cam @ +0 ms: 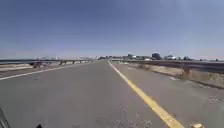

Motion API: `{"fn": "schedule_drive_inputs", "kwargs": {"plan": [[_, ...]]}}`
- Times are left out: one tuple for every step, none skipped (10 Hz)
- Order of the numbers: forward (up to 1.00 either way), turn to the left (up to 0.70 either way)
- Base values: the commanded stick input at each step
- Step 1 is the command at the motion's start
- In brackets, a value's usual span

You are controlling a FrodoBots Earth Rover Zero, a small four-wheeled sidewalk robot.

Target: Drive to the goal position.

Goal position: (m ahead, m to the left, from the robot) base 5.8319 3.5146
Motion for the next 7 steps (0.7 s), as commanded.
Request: {"fn": "schedule_drive_inputs", "kwargs": {"plan": [[0.85,0.00],[0.85,0.00],[0.85,0.00],[0.85,0.00],[0.85,0.00],[0.85,0.00],[0.85,0.00]]}}
